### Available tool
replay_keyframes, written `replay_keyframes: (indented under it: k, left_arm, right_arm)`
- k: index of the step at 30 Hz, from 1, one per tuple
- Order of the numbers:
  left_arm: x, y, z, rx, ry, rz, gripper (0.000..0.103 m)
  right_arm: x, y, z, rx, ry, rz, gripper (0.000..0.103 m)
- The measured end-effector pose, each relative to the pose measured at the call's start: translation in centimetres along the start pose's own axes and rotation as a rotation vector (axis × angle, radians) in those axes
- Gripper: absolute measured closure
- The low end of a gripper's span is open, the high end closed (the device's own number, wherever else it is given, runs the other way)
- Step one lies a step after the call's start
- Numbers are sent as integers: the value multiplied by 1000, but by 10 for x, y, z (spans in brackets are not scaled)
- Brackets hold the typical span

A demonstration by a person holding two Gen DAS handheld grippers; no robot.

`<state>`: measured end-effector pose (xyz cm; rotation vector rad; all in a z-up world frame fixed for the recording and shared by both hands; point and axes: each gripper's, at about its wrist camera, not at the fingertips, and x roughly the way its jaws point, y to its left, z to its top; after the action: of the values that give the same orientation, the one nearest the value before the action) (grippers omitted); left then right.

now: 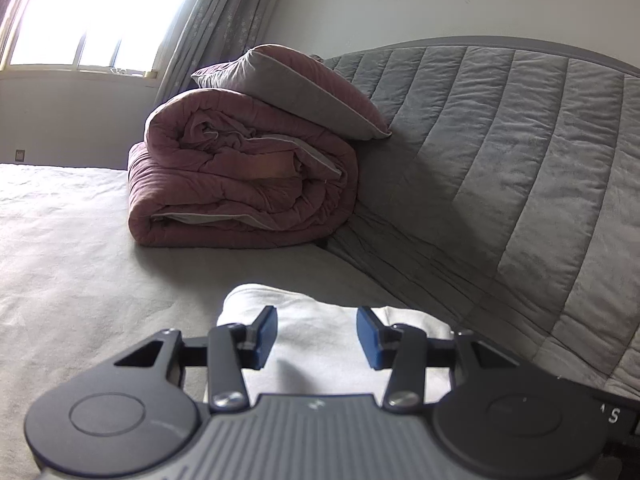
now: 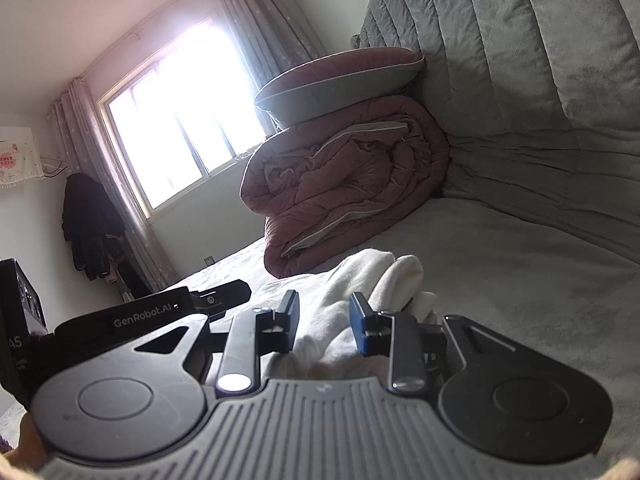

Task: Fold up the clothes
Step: 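Carry the folded sweatshirt with both grippers onto the beige and grey clothes stack, then open both grippers and release the sweatshirt on the stack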

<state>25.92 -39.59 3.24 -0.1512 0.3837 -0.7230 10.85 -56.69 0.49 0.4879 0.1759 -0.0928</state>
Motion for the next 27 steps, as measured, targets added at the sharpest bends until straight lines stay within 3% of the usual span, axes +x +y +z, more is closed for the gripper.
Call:
replay_keyframes:
  k: [3,10,13,14,16,20,27]
  left_arm:
    - [-4,-2,-2,-4,-13,-1,58]
    - [2,-8,-16,36,40,38,56]
    - [-9,-11,-12,11,53,52,49]
    - [-14,-13,-11,4,61,63,49]
    - [-25,-16,-7,1,85,89,45]
    - [-43,-20,3,18,157,153,40]
    - [-81,-22,16,1,247,238,32]
  right_arm:
    - [-3,-1,2,-3,-9,19,68]
    - [1,-10,1,29,30,68,66]
    - [-4,-10,6,73,15,116,52]
    - [-5,-8,7,71,13,114,52]
    - [-7,0,11,56,18,88,51]
    - [-8,19,9,52,67,5,38]
    - [-35,47,26,61,136,-75,36]
